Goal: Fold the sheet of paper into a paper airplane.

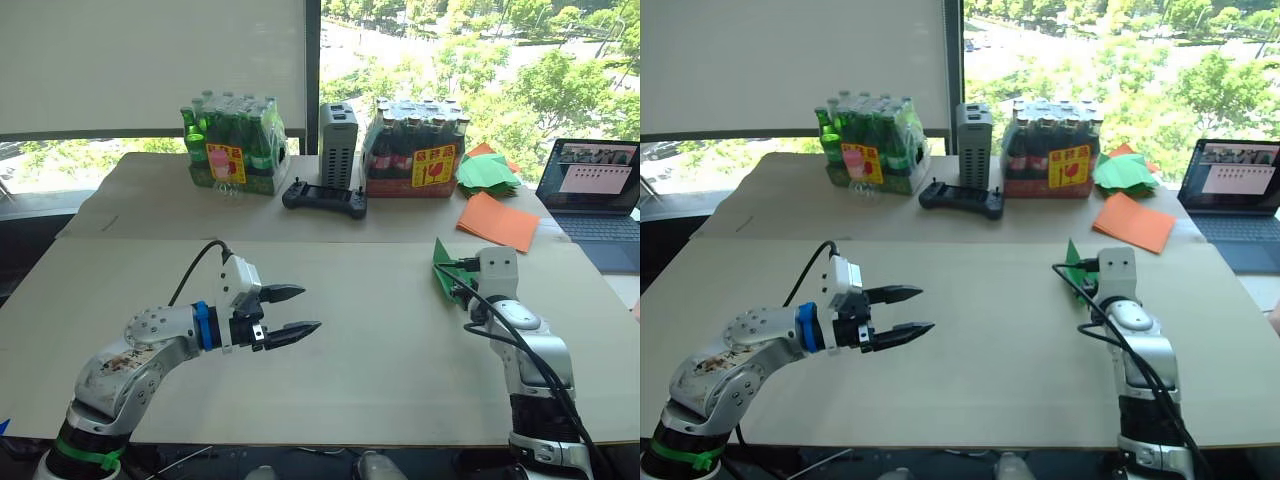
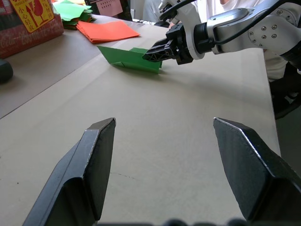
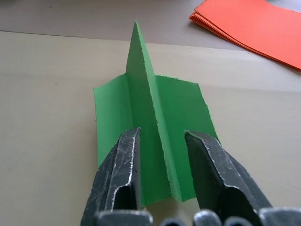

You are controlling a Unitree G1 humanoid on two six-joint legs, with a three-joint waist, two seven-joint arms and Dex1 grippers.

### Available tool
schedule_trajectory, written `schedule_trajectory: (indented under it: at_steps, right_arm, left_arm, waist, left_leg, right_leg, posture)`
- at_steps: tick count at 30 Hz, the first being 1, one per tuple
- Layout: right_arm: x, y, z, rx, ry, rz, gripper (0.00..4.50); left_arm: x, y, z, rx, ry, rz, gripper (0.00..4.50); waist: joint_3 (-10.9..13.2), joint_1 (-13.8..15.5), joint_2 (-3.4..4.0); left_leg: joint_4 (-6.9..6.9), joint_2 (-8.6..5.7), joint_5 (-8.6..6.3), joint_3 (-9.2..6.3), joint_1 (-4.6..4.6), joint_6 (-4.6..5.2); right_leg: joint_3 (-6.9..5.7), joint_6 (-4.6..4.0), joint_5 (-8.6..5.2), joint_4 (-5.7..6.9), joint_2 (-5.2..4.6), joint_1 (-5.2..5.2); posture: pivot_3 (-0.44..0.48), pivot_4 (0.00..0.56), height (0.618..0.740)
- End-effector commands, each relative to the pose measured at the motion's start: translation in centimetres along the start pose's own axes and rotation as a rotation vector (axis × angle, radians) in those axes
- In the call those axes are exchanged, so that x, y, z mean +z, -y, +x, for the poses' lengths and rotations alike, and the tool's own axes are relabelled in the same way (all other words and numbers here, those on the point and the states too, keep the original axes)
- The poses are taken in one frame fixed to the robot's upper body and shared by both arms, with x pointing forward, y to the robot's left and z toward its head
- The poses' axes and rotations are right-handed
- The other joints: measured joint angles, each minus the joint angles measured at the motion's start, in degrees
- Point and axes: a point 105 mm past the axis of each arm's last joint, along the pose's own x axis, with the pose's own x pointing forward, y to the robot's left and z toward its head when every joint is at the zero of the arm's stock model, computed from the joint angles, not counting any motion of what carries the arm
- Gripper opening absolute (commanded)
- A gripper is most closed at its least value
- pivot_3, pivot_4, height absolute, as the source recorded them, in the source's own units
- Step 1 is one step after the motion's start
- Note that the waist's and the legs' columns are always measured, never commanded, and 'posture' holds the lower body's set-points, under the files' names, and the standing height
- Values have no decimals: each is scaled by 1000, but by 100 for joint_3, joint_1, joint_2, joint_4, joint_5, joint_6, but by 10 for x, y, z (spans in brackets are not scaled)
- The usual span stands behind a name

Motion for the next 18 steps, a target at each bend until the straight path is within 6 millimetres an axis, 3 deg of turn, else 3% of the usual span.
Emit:
schedule_trajectory:
  at_steps: [1,4,7,11,14,18]
  right_arm:
    - [59,-8,-14,58,250,-6,3314]
    - [83,-33,-28,197,377,-35,4325]
    - [90,-65,-46,392,460,-72,4475]
    - [61,-108,-73,690,414,-140,4475]
    - [34,-119,-83,803,348,-188,4475]
    - [8,-118,-82,828,295,-224,4475]
  left_arm:
    - [4,-8,-9,67,18,21,3496]
    - [-1,-22,-21,171,20,4,3496]
    - [-7,-43,-36,337,38,-6,3496]
    - [-22,-62,-60,535,49,-48,3496]
    - [-32,-69,-76,640,71,-69,3496]
    - [-37,-73,-90,731,134,-126,3496]
  waist:
    - [0,-13,0]
    - [0,-25,1]
    - [0,-9,1]
    - [0,19,0]
    - [0,32,0]
    - [0,45,-2]
  left_leg:
    - [0,0,0,0,0,0]
    - [0,2,0,-1,1,0]
    - [0,3,0,-3,3,0]
    - [0,3,0,-5,0,1]
    - [0,0,-1,-4,-3,1]
    - [0,-2,0,-1,-1,1]
  right_leg:
    - [0,0,0,0,0,0]
    - [0,1,0,0,1,0]
    - [-1,1,0,1,2,0]
    - [-4,1,-1,-5,0,0]
    - [-3,2,-1,-13,-5,1]
    - [-3,4,1,-10,-7,4]
  posture:
    - [0,150,740]
    - [0,150,740]
    - [0,150,740]
    - [0,150,740]
    - [0,150,740]
    - [0,150,740]
